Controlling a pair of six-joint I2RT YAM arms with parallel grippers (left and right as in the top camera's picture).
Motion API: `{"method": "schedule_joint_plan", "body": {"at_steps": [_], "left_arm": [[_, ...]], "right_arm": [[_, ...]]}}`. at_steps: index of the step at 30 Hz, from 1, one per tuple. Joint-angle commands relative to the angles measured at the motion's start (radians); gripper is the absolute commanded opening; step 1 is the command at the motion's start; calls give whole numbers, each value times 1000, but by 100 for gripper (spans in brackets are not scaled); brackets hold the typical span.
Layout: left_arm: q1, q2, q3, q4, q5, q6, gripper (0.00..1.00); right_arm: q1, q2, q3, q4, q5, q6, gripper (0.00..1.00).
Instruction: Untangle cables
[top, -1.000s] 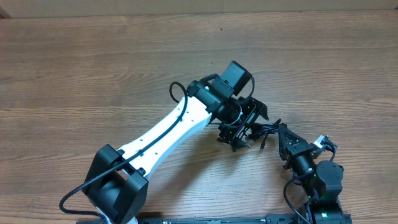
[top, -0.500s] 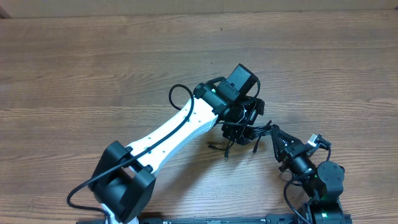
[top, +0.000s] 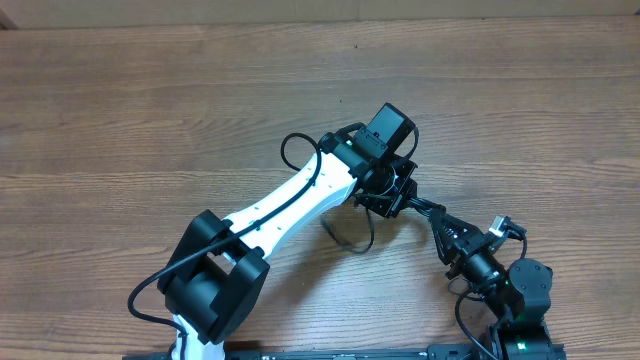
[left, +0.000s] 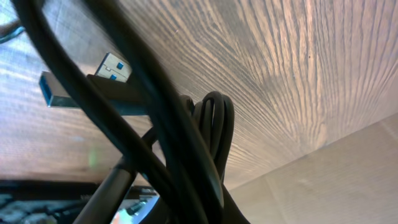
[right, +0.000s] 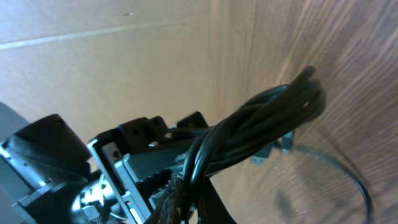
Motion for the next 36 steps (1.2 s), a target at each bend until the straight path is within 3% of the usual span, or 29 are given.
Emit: {"method": "schedule_joint_plan", "body": {"at_steps": [1,5,11,16,21,28,36], "left_arm": [[29,0,19,10,30,86,4],[53,0,19,48,105,110,4],[98,0,19,136,238,110,4],[118,0,19,135,338,61,4],[114,0,19,135,530,-71,5],[107,0,19,134,605,-76,4],[79,0,19,135,637,-80,4]], "right_arm": [[0,-1,-11,-29,32,-87,5],[0,-1,-11,-34,23,-204,13],[0,-1,-11,-66,-40,-212,22],[0,-1,-11,-66,-48,-212,39],[0,-1,-11,-66,-4,-226,50],[0,-1,-11,-27,90,-376,56],[0,-1,-11,34,108,-372,54]]}}
